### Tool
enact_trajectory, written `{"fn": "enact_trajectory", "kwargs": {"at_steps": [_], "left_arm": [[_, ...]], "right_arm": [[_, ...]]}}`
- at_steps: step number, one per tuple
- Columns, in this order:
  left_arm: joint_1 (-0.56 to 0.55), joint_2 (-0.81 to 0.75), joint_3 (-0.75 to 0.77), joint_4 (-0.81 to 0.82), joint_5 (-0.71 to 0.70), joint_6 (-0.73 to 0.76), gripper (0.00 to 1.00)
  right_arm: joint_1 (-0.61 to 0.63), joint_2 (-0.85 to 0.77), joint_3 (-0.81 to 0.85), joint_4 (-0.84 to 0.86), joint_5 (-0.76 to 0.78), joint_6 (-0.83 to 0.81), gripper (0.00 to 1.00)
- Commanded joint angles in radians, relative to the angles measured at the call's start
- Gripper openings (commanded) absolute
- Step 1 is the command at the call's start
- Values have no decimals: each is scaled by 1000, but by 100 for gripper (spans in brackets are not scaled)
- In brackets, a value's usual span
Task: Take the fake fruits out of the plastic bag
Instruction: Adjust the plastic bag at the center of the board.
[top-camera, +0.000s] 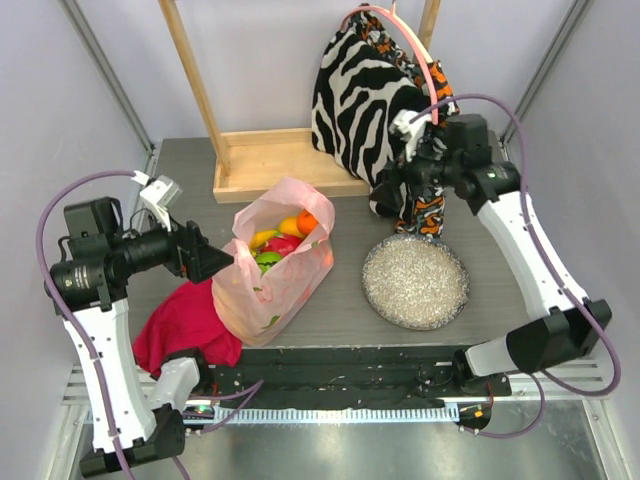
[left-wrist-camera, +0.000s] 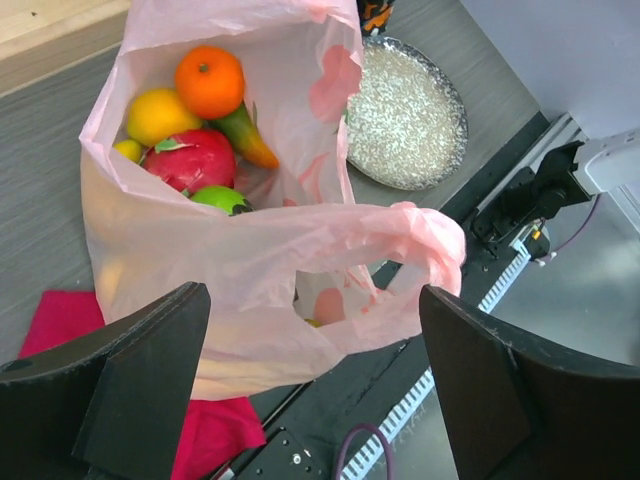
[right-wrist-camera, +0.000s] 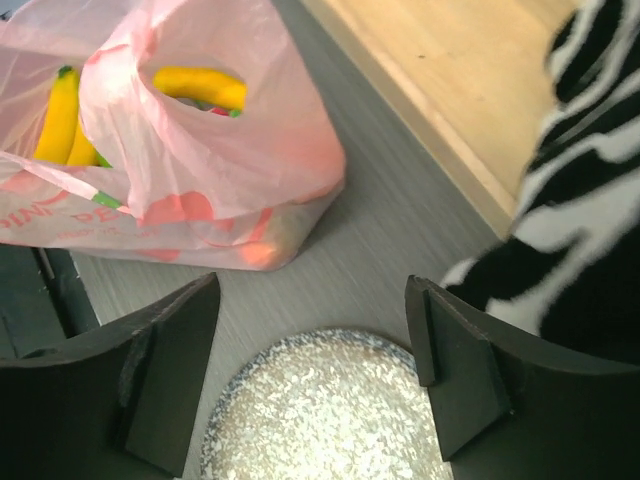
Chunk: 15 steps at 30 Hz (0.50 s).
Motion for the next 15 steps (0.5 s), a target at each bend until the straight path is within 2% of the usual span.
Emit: {"fn": "enact_trajectory", "kwargs": {"at_steps": [1, 4, 7, 10, 15], "left_arm": [[-3, -4, 86, -230, 53, 13, 92], [-5, 27, 171, -291, 93, -18, 92], [-5, 65, 211, -337, 117, -130, 94], [-5, 67, 196, -339, 92, -225, 98], [-5, 38, 126, -327, -5, -320, 98]], "right_arm": [[100, 29, 105, 55, -56, 37, 86], [180, 55, 144, 85, -99, 122, 91], [257, 69, 130, 115, -91, 171, 93], [309, 80, 87, 194, -30, 184, 93], [384, 138, 85, 228, 62, 184, 93]]}}
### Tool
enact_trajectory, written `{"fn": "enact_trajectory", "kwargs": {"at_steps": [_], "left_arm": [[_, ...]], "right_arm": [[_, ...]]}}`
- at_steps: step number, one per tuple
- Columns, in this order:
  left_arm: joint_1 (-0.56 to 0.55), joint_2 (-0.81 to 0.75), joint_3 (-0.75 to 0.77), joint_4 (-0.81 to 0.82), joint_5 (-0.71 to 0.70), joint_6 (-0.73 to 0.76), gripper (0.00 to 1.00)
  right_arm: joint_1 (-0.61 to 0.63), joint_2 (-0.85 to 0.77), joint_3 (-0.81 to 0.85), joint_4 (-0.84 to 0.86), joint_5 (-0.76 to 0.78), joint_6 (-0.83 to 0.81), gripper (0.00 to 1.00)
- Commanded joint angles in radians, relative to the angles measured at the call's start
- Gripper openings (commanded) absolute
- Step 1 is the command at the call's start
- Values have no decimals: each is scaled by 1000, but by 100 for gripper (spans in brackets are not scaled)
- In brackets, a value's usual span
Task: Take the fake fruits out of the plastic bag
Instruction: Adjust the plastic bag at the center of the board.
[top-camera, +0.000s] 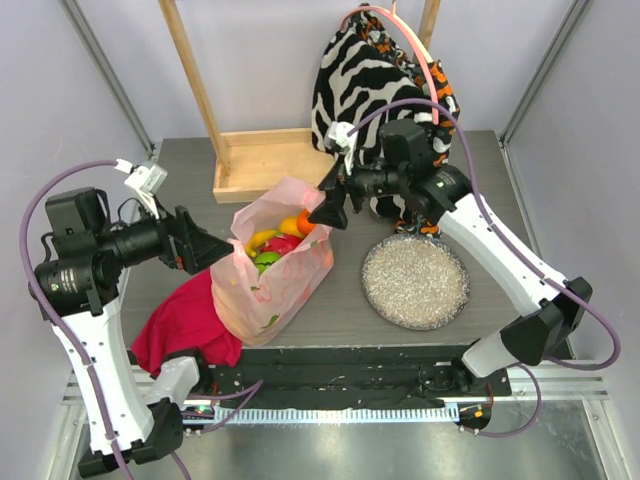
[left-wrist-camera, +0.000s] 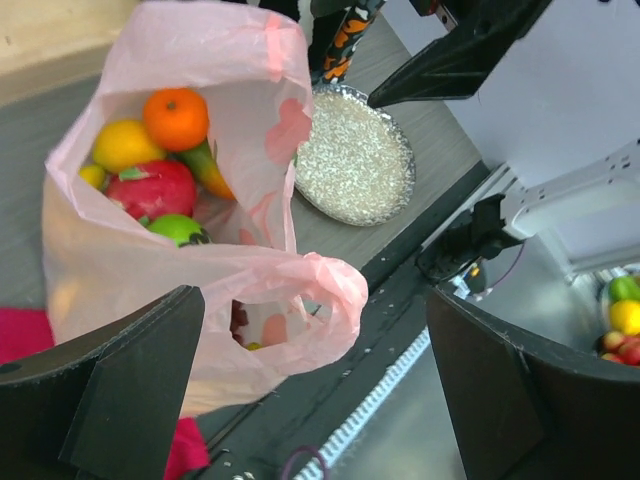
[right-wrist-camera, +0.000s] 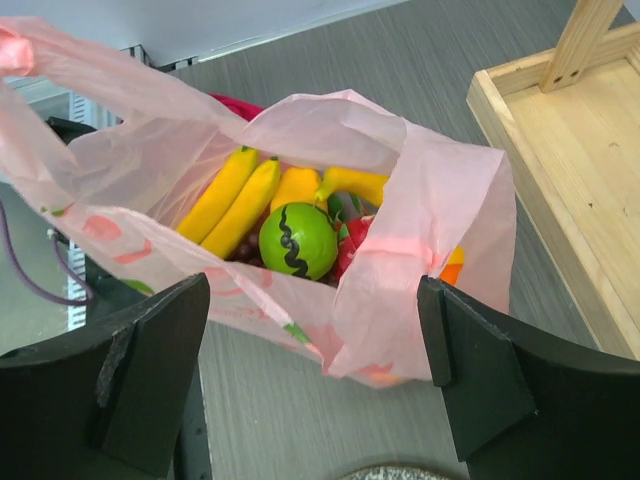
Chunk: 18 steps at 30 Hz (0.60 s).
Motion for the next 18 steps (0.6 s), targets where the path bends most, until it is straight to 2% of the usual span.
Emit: {"fn": "enact_trajectory", "kwargs": {"at_steps": [1, 4, 9, 15, 16, 18], "left_arm": [[-4, -18, -79, -262, -55, -166, 99], [-4, -12, -147, -184, -34, -250, 98], [-3, 30, -135, -171, 58, -275, 95], [-29, 21, -185, -148, 173, -287, 84], [-44, 18, -199, -145, 179, -291, 79], [-61, 16, -205, -148, 178, -280, 77]], "right_arm": [[38, 44, -2, 104, 101, 35, 93], [55, 62, -12, 135, 156, 53, 93], [63, 87, 8, 145, 222, 78, 91], [63, 75, 34, 128, 329, 39, 90], [63, 78, 40, 111, 344, 15, 90], [64, 79, 43, 94, 396, 0, 90]]}}
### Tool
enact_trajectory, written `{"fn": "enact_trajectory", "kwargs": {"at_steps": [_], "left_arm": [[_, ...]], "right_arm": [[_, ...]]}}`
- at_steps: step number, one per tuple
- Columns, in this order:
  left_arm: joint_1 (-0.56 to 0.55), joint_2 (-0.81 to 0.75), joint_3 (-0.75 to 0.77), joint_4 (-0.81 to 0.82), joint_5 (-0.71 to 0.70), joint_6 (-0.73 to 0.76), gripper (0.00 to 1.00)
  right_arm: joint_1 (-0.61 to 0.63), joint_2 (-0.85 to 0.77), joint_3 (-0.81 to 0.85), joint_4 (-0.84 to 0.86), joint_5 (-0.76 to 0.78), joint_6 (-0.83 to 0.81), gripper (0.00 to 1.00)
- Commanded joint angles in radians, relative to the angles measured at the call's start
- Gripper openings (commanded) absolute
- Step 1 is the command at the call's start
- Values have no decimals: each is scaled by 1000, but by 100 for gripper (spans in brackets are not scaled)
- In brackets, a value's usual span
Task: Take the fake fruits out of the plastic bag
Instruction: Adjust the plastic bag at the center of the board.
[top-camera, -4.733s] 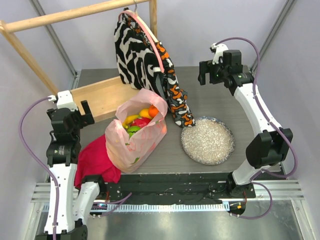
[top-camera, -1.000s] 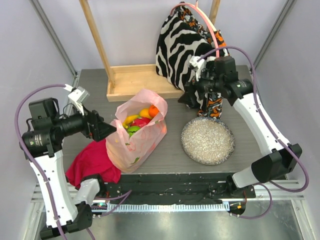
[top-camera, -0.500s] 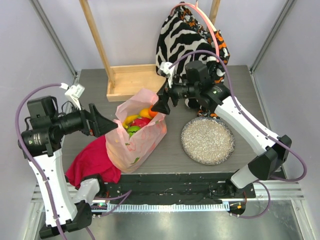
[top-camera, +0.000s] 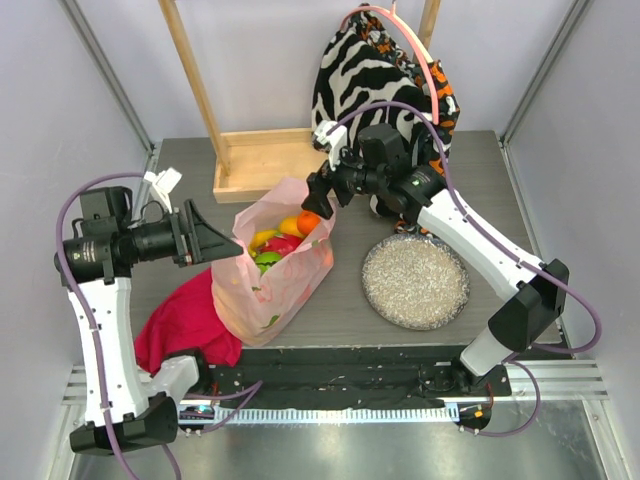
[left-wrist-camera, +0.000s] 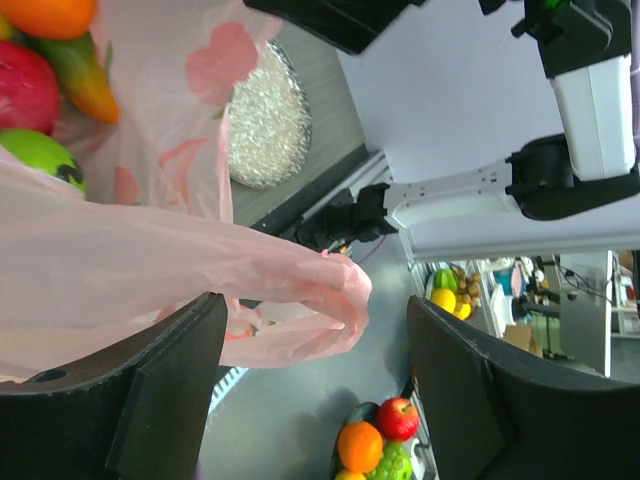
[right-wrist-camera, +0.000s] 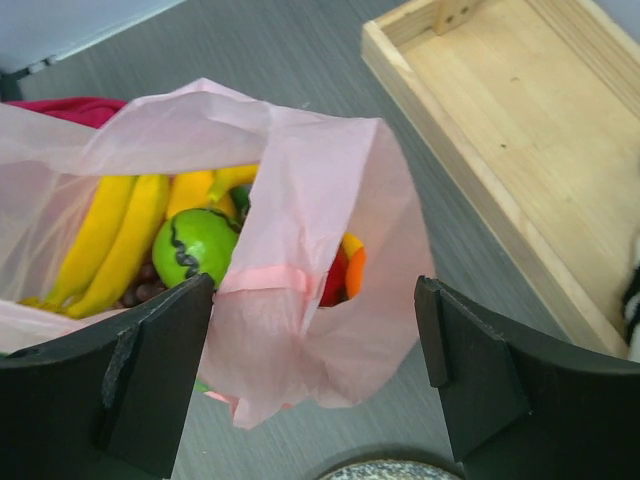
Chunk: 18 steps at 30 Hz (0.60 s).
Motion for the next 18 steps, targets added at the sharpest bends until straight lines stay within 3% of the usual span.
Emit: {"fn": "enact_trajectory", "kwargs": {"at_steps": [1, 3, 5, 8, 11, 12, 13, 14, 15, 16, 17, 18], "left_arm": [[-43, -20, -16, -157, 78, -32, 80], [-45, -29, -28, -173, 77, -12, 92], [-45, -43, -52, -156, 72, -21, 94], [-45, -43, -109, -91, 65, -60, 87], [-47, -14, -160, 39, 144, -139, 68], [-47, 0, -164, 129, 161, -200, 55], [-45, 20, -157, 178, 173, -229, 47], [-45, 63, -146, 270, 176, -258, 27], [-44, 93, -103, 303, 180, -272, 17], [-45, 120, -73, 329, 152, -272, 7], [-45, 167, -45, 394, 117, -271, 0], [-45, 184, 5, 442, 83, -277, 0]], "right_arm": [[9, -25, 53, 4, 139, -55, 89], [9, -22, 52, 7, 171, -72, 89], [9, -6, 56, 7, 174, -88, 89], [9, 61, 95, -27, 193, -90, 88], [7, 113, 127, -50, 179, -102, 80], [7, 124, 151, -57, 165, -107, 74], [7, 148, 167, -62, 142, -113, 59], [9, 159, 185, -73, 133, -116, 49], [7, 176, 226, -74, 128, -116, 38], [7, 188, 248, -71, 136, -115, 9], [7, 214, 268, -55, 157, -108, 1], [6, 225, 301, -36, 177, -89, 1]]}}
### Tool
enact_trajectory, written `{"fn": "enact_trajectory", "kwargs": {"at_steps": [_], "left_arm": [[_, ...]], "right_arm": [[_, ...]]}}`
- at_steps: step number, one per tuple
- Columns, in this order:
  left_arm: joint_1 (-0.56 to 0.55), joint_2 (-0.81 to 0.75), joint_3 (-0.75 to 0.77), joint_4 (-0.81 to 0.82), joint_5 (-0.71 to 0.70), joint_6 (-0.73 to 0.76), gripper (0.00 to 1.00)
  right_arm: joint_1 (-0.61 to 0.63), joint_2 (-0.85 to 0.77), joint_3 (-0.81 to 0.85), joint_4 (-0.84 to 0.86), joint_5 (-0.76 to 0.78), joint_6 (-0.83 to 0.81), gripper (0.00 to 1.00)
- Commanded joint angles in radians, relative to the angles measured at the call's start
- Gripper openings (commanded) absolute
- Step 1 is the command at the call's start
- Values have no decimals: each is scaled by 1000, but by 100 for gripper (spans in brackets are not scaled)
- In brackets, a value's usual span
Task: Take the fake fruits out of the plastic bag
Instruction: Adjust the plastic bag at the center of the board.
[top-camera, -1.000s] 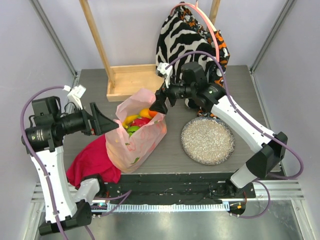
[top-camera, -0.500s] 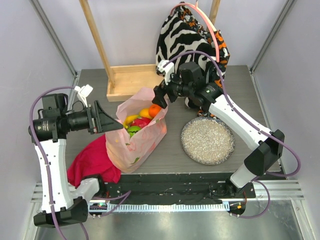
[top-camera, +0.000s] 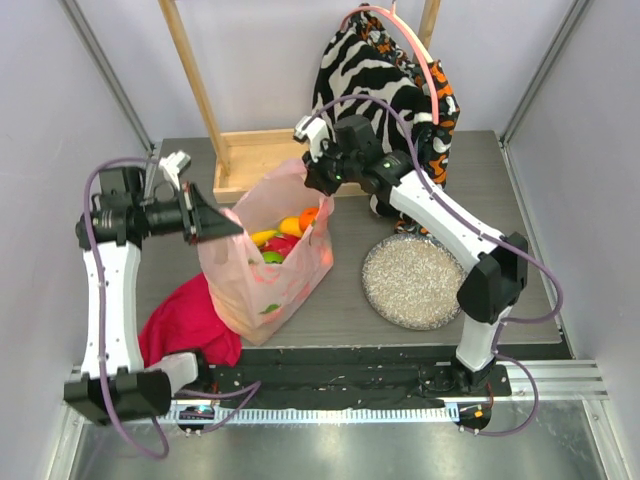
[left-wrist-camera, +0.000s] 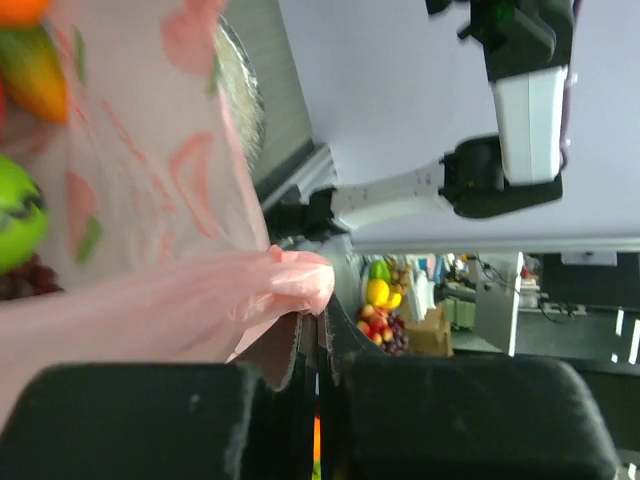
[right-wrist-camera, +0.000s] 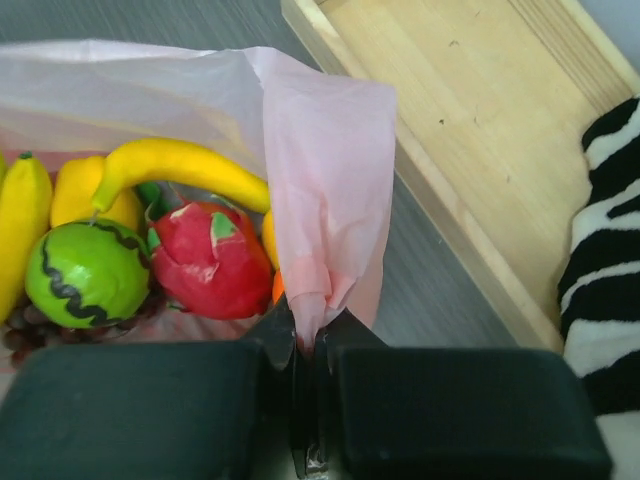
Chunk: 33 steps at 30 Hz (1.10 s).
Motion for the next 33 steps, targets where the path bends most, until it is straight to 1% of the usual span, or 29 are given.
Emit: {"fn": "enact_trajectory", "kwargs": {"at_steps": [1, 2, 5, 6, 8, 9, 11, 13, 16, 17, 18, 19, 20, 21, 22, 23, 24, 25, 26, 28, 29, 30, 31, 32, 33], "left_arm": [[0, 115, 147, 330, -58, -122, 0], [0, 167, 169, 438, -132, -130, 0], [0, 288, 334, 516, -223, -165, 0], [0, 363, 443, 520, -230, -171, 0], [0, 402, 555, 559, -255, -179, 0], [0, 425, 583, 565, -255, -179, 0], [0, 432, 628, 562, -241, -180, 0], [0, 410, 611, 560, -235, -183, 0], [-2, 347, 479, 557, -214, -190, 0], [0, 324, 376, 553, -212, -182, 0], [0, 270, 317, 544, -218, -177, 0], [-2, 246, 202, 531, -223, -167, 0], [-5, 215, 148, 513, -238, -130, 0], [-9, 192, 98, 493, -267, -105, 0], [-17, 151, 9, 456, -283, -85, 0], [-23, 135, -33, 441, -304, -67, 0], [-28, 121, -68, 427, -322, -61, 0], [-37, 106, -117, 403, -327, -55, 0], [-41, 98, -137, 390, -336, -51, 0], [-49, 80, -183, 370, -373, -51, 1], [-51, 54, -197, 369, -381, -51, 1], [-51, 41, -210, 369, -390, -48, 1], [-52, 28, -236, 369, -408, -44, 2], [-54, -7, -248, 369, -413, -39, 1], [-54, -25, -259, 369, -418, -38, 1]], "right_arm": [[-2, 40, 147, 55, 44, 22, 1], [-11, 73, 170, 88, 56, 33, 1], [-56, 133, 325, 118, 106, 104, 1], [-77, 162, 404, 123, 109, 107, 1], [-93, 172, 462, 151, 119, 90, 1], [-106, 164, 495, 157, 127, 75, 1], [-125, 144, 497, 183, 132, 70, 1], [-143, 97, 468, 198, 130, 56, 1], [-146, 10, 330, 200, 115, 7, 1], [-145, -14, 233, 207, 115, 6, 1], [-145, -56, 188, 209, 116, 6, 1], [-145, -72, 143, 203, 118, 6, 1], [-145, -89, 61, 198, 123, 6, 1], [-145, -101, 22, 189, 124, 7, 1], [-145, -119, -10, 150, 121, 7, 7], [-145, -130, -68, 126, 123, 13, 30], [-143, -141, -93, 103, 123, 18, 40], [-145, -185, -116, 67, 118, 19, 49], [-143, -211, -159, 54, 109, 21, 60], [-145, -271, -178, 21, 60, 15, 65], [-143, -319, -157, 7, 31, 13, 68], [-143, -337, -137, -7, -9, 7, 69], [-142, -354, -115, -25, -131, 1, 70], [-140, -394, -86, -20, -179, -2, 71], [-111, -412, -83, -4, -208, 3, 71]]}}
